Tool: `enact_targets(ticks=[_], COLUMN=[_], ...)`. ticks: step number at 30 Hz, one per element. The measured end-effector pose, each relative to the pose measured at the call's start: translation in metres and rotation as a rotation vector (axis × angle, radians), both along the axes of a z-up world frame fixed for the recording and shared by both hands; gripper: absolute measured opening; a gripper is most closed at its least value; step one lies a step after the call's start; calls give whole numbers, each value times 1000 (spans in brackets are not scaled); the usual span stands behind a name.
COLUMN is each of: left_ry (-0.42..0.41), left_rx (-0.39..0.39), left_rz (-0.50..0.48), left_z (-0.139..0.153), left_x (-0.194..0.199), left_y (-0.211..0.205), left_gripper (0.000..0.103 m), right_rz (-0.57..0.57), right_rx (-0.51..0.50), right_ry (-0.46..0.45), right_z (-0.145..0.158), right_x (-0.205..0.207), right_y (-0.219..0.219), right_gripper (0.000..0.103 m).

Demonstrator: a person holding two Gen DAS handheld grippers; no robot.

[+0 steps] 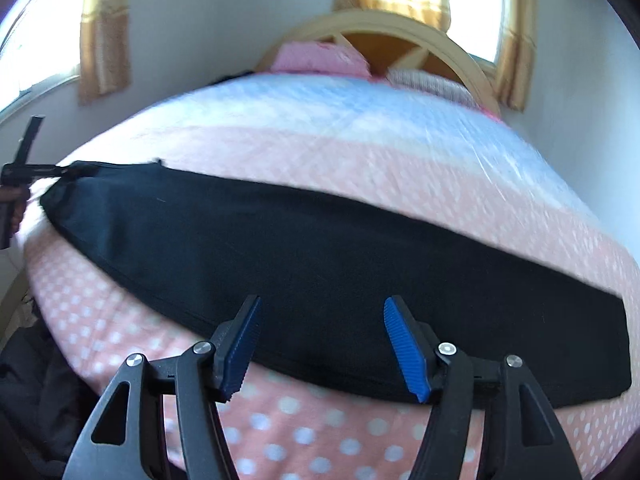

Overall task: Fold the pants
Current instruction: 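Smooth the folded pants with both open tools, then grasp the end of the black pants strip with the right gripper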

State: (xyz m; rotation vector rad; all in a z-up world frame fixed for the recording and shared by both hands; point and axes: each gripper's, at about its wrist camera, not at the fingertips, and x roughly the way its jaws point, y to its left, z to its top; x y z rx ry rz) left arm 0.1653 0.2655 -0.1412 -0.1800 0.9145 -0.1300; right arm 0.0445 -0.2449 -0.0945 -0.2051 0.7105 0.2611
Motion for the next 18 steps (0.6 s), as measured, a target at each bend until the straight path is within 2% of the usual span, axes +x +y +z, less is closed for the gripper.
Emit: enact_targets(ticks=[2, 4, 5, 6, 8, 10, 13, 16, 18], left_ry=[-20, -74, -109, -138, -191, -196, -191, -193, -191], left_rx=[53, 106, 130, 150, 159, 162, 190, 205, 232], left_rz=[25, 65, 85, 101, 97, 61, -2, -70, -90], left_z=[6, 15, 22, 27, 31, 28, 21, 18, 15], left_x=[-7, -16, -22, -28, -30, -35, -39, -40, -40], left_y=[-3, -7, -11, -16, -28, -45, -75, -103, -116], left_gripper=[53, 54, 58, 68, 80, 81, 81, 81, 81], right_rz=[29, 37, 34, 35, 25, -30, -180, -409, -535], right_rx=[-32, -77, -58, -39, 28, 74, 162, 305, 355], right_ry=[20, 126, 88, 95, 110, 74, 44, 33, 16], right_z=[-8, -31, -29, -26, -16, -5, 12, 24, 26], right_x=[3, 14, 12, 11, 11, 8, 7, -1, -12], right_y=[13, 24, 22, 19, 3, -24, -87, -179, -226], right_gripper=[64, 64, 64, 64, 64, 64, 64, 64, 64])
